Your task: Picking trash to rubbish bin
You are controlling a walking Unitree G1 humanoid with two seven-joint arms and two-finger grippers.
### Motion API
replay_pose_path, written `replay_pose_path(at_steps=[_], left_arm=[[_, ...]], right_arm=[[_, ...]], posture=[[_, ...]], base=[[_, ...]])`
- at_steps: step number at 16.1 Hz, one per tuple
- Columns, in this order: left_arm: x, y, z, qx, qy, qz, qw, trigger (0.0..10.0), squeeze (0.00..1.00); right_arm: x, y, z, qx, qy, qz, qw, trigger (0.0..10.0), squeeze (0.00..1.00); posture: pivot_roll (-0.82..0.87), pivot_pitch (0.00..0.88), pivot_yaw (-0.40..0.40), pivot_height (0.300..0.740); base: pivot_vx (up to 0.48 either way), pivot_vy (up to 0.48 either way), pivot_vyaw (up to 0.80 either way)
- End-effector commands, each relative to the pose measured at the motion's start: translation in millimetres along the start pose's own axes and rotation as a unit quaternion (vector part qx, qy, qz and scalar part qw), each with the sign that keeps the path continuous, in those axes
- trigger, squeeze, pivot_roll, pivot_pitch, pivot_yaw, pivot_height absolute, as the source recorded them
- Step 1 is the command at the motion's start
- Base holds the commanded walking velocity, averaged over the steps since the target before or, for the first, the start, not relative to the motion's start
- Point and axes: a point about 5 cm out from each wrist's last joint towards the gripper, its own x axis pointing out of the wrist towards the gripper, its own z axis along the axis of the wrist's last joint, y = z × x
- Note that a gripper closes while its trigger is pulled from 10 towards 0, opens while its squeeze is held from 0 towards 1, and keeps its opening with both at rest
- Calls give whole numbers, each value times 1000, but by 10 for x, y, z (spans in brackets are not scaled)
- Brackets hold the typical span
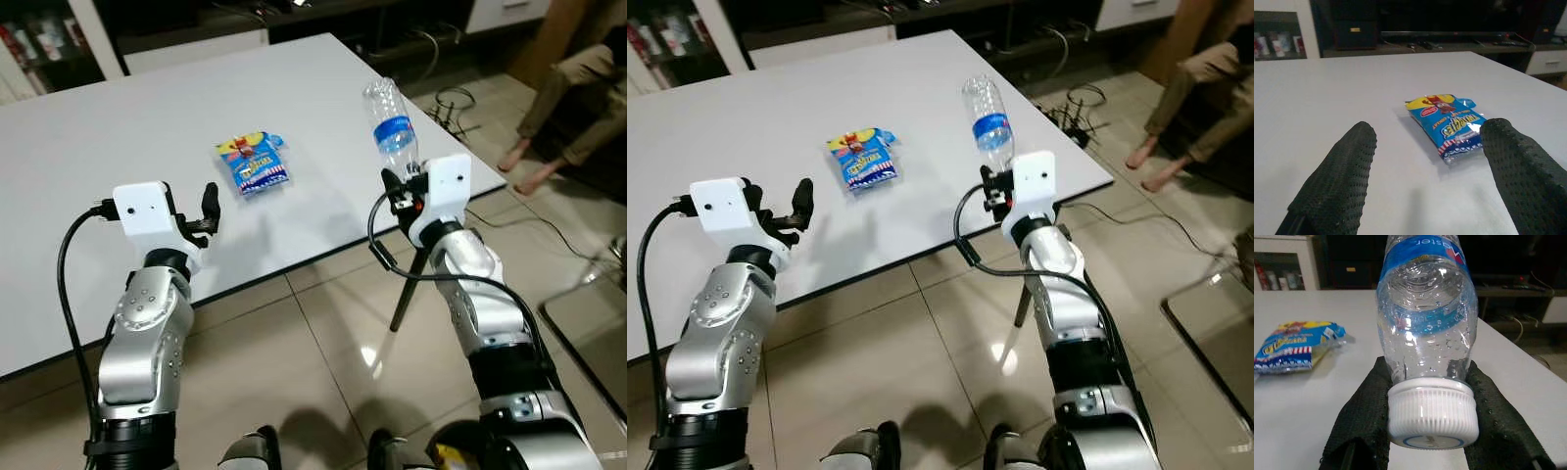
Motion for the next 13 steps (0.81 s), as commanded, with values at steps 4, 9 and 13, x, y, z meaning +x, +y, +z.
replay_pose_path(at_steps=[4,9,13], left_arm=[[-18,43,-34,11,15,-6,1000,10000,0],[117,174,34,32,8,-4,999,10000,0],[180,219,60,35,7,2,999,10000,0]], right_arm=[[-81,23,-40,-1,9,6,1000,10000,0],[-196,92,-107,5,22,6,1000,10000,0],[-262,48,-139,3,32,-4,999,10000,0]], posture=[[-66,196,85,740],[-57,235,107,740],[-69,243,117,740]], base=[[0,0,0],[61,74,0],[141,171,0]])
